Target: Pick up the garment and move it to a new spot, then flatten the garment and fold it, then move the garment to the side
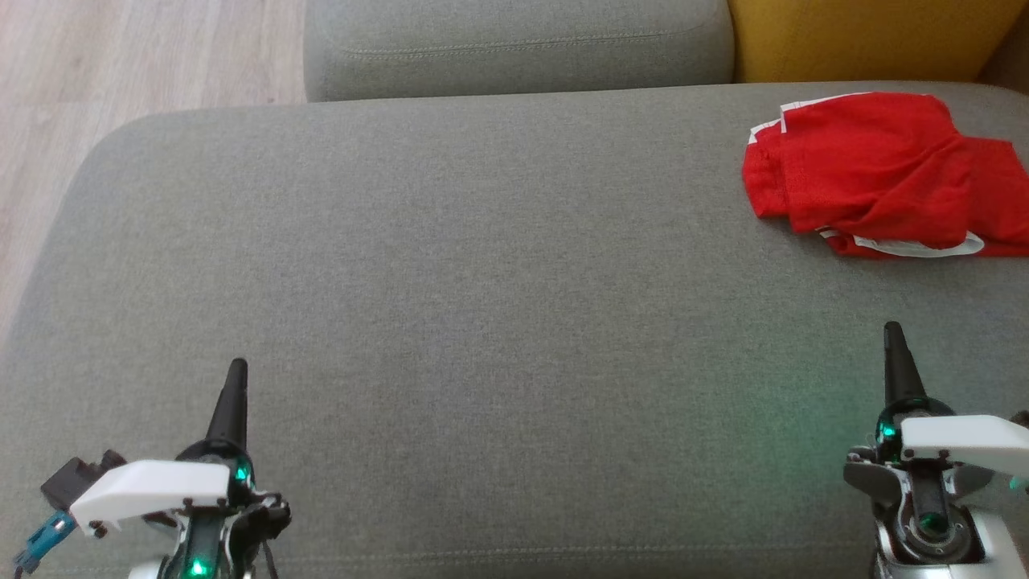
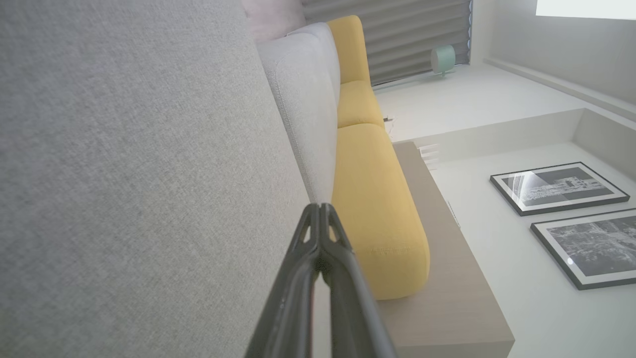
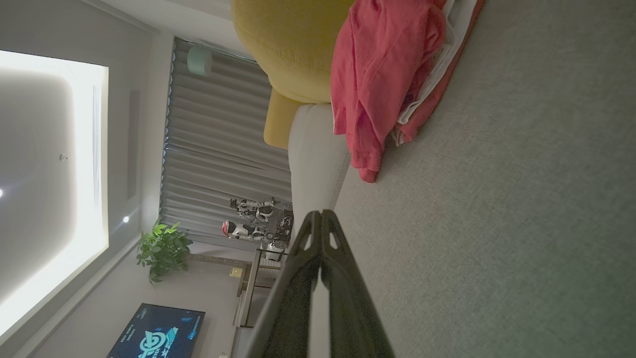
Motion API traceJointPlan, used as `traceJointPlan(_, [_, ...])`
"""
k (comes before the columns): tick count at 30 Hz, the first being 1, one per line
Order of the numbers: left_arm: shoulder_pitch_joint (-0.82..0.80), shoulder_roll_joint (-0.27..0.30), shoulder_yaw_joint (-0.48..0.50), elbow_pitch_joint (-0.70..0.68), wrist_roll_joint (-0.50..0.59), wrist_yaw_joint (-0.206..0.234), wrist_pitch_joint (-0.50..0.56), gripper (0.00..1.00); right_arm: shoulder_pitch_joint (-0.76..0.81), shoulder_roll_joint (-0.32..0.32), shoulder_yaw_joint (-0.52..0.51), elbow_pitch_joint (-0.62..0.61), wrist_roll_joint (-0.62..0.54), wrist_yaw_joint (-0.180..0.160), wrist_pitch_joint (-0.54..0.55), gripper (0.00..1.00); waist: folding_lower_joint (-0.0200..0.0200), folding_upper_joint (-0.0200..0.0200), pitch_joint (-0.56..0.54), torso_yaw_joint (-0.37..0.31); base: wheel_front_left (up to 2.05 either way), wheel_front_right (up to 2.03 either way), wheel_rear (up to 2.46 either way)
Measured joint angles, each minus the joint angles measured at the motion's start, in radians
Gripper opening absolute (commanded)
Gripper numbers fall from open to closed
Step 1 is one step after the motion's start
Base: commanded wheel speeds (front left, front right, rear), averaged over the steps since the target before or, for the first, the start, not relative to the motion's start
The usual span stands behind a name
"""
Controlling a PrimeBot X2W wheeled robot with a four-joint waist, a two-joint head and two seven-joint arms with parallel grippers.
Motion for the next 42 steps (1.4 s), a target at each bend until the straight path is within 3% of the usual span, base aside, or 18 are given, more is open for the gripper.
traceJointPlan(25, [-0.017, 0.0, 0.057, 0.013, -0.248, 0.0, 0.078, 0.0, 0.001, 0.001, -0.044, -0.013, 0.302, 0.0, 0.074, 0.0, 0.0, 0.0, -0.016, -0.02, 0.0, 0.0, 0.0])
traceJointPlan(42, [-0.017, 0.0, 0.063, 0.014, -0.249, 0.0, 0.082, 0.0, 0.002, 0.002, -0.046, -0.016, 0.305, 0.0, 0.078, 0.0, 0.0, 0.0, -0.015, -0.02, 0.0, 0.0, 0.0])
